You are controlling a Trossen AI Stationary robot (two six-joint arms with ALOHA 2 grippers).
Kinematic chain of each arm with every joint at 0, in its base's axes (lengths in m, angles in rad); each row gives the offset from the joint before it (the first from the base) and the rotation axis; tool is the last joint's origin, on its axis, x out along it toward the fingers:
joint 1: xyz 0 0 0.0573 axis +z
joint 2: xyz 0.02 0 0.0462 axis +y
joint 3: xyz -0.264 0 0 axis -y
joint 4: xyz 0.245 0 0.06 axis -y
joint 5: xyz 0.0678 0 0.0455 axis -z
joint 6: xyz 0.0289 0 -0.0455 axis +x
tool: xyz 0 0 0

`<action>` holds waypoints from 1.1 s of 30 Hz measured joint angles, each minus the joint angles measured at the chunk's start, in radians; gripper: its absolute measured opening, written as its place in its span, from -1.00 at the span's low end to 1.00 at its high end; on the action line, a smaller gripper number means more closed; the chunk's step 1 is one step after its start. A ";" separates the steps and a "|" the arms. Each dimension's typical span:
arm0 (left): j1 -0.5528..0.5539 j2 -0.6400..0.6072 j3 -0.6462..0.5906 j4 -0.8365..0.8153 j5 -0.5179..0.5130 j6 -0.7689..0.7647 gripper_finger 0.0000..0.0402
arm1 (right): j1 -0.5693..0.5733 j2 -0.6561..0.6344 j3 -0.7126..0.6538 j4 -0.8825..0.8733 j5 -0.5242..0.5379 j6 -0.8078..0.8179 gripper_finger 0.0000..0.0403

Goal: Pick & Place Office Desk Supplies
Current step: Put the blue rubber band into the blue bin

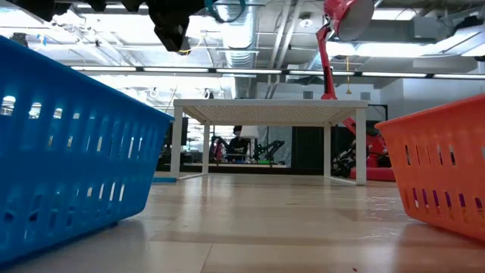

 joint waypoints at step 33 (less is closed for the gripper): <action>0.012 -0.009 0.001 -0.245 -0.026 0.000 -0.99 | 0.119 -0.068 0.047 0.061 0.151 -0.248 -0.67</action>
